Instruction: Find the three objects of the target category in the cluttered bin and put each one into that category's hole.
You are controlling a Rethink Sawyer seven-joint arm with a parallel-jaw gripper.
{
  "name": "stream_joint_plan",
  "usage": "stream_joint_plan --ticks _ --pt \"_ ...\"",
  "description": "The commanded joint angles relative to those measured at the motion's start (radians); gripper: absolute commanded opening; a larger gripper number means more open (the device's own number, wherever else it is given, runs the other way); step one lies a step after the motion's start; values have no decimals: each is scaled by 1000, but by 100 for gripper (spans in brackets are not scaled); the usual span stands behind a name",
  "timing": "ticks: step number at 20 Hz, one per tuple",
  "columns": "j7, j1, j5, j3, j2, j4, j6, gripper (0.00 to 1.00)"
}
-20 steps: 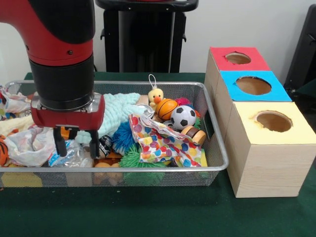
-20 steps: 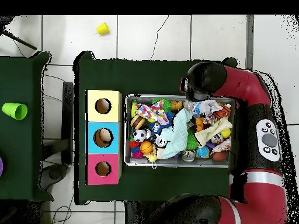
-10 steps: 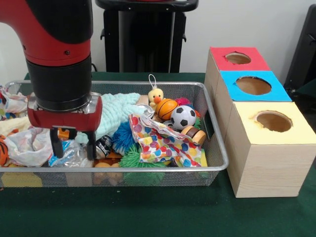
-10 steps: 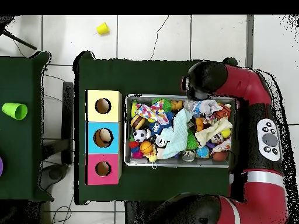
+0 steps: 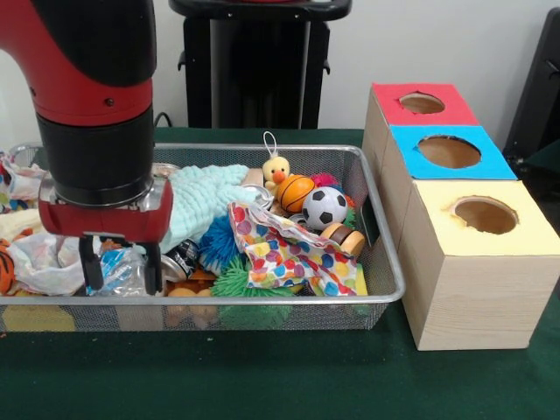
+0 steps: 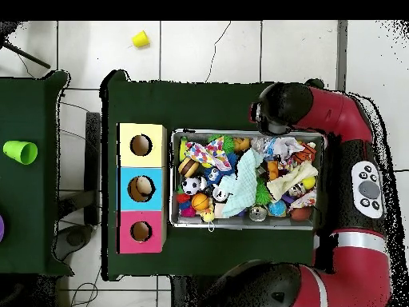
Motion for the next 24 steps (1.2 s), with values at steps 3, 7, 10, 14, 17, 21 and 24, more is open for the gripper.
stream_joint_plan --ticks 3,7,10,14,17,21,24 --pt "-244 -11 -34 73 55 -24 113 100" --pt "-247 -7 -33 75 66 -47 131 100" --pt "-251 -9 -31 75 72 -53 134 100" --pt "-249 -6 -31 72 70 -51 128 100" --pt "-247 -5 -34 66 55 -33 114 100" --pt "-232 -9 -25 62 18 21 91 100" --pt "-222 -10 -22 57 -3 51 81 100"
